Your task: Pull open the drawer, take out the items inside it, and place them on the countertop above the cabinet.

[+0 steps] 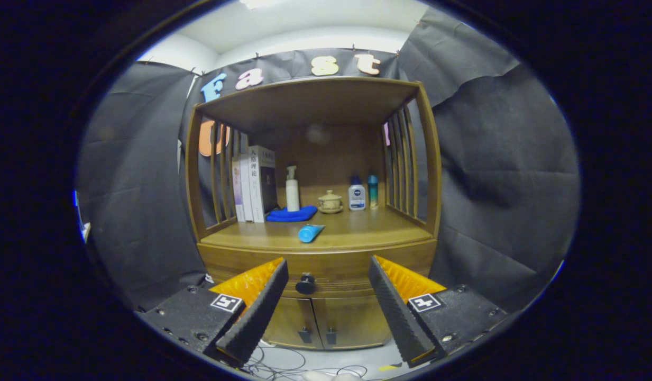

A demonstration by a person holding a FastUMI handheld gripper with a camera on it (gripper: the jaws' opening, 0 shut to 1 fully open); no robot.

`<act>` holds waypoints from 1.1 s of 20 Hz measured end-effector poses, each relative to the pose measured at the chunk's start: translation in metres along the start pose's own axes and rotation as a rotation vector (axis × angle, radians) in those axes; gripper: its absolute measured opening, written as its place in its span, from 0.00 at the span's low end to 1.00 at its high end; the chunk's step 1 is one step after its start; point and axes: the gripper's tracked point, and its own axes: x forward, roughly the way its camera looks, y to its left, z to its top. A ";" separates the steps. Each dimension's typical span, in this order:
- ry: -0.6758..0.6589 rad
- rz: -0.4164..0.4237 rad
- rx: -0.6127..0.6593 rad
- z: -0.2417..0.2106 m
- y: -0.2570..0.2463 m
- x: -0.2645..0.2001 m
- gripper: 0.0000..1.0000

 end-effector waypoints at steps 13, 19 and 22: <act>0.007 -0.025 0.013 -0.004 -0.019 0.004 0.99; -0.002 -0.020 0.012 -0.001 -0.018 0.002 0.99; -0.003 -0.017 0.016 0.000 -0.017 0.001 0.99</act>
